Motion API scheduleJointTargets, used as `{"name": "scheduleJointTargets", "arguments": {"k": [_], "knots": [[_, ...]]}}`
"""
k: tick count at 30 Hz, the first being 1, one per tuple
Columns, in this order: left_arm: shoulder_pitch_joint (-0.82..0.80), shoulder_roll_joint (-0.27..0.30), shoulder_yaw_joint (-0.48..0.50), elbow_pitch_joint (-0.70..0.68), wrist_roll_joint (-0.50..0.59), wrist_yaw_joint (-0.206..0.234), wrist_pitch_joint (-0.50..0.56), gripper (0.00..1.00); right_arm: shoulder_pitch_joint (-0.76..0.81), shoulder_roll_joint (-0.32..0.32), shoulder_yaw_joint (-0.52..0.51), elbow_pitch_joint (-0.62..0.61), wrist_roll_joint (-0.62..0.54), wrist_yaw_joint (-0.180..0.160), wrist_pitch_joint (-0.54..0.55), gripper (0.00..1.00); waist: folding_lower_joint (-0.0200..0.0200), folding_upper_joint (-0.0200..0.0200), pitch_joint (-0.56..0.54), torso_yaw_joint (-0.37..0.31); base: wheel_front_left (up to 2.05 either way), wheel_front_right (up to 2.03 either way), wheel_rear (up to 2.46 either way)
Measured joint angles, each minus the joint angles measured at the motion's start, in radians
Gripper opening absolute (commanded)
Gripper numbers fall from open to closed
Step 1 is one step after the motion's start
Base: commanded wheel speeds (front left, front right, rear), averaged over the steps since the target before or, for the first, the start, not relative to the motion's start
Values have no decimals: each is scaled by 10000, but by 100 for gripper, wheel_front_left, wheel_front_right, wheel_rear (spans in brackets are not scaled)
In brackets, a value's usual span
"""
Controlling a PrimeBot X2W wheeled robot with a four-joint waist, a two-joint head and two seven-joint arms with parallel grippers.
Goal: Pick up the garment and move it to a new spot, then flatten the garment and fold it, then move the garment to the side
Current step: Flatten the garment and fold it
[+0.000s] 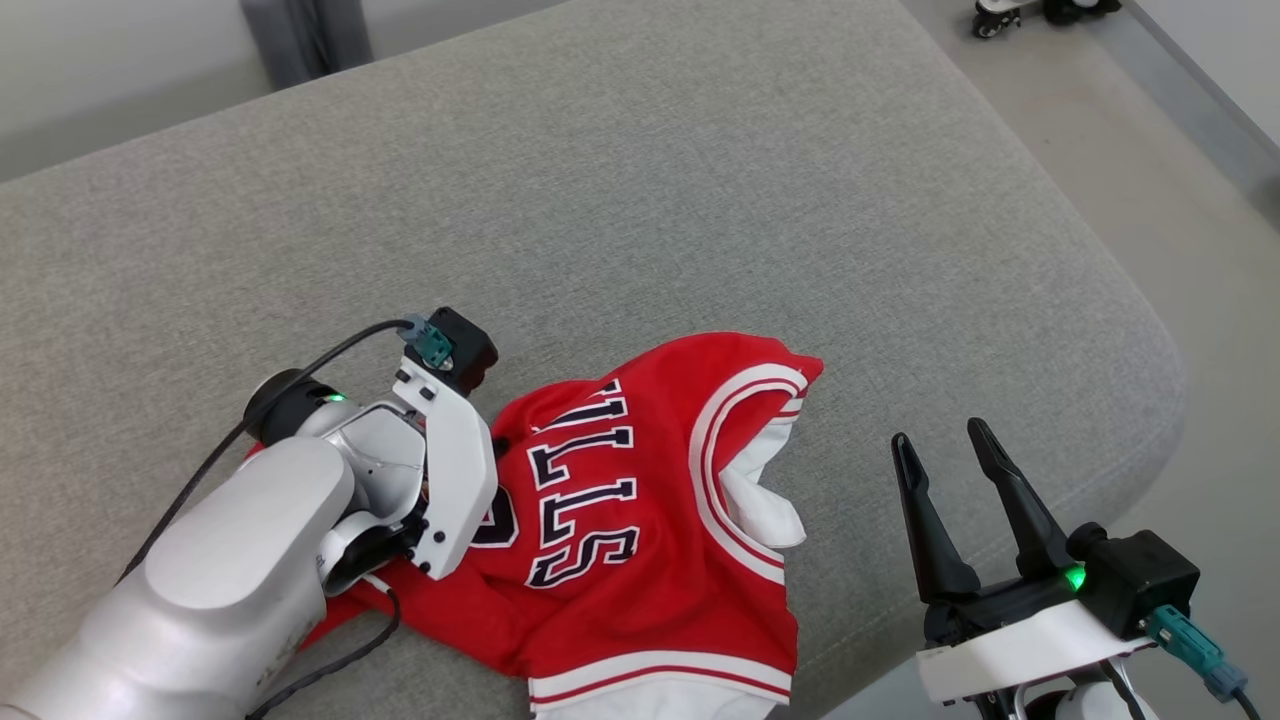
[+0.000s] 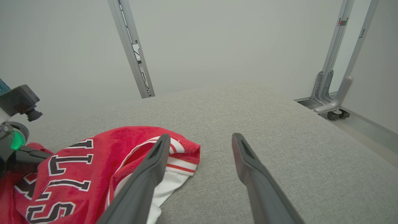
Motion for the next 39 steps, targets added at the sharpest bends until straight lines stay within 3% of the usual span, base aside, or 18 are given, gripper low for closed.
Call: {"name": "scheduleJointTargets", "arguments": {"k": [5,12,21,24,25,27,34,36,39], "knots": [[17,109,270,-397,-17,142,-694,0,1,0,-29,8,-77,2,0,100,0,0,-85,204,0,0,0],[-585,238,1572,-403,485,1613,-2849,0,1,2,92,17,-86,2,0,100,-1,0,-215,406,0,0,0],[-1583,823,2598,930,1179,3018,-4531,0,0,2,190,54,-159,0,2,100,0,0,-274,291,0,0,0],[-1639,884,2711,1615,1289,3233,-4953,0,2,2,176,77,-182,2,2,100,0,0,-257,206,0,0,0],[-1635,838,2734,1845,1248,3195,-5039,38,5,0,184,88,-196,0,0,100,0,0,-248,180,0,0,0],[-1566,658,2773,2224,1103,3078,-5252,100,6,4,213,92,-203,2,0,100,0,0,-238,129,0,0,0],[-849,359,2869,2414,447,2334,-5461,100,76,2,161,90,-201,2,0,100,0,0,-309,42,0,0,0],[-625,543,2924,2155,345,2355,-5361,100,157,-2,35,67,-232,2,0,100,0,0,-336,99,0,0,0],[-354,1022,3126,1954,307,2773,-5277,100,235,-2,-10,67,-282,2,0,100,0,0,-352,239,0,0,0]]}}
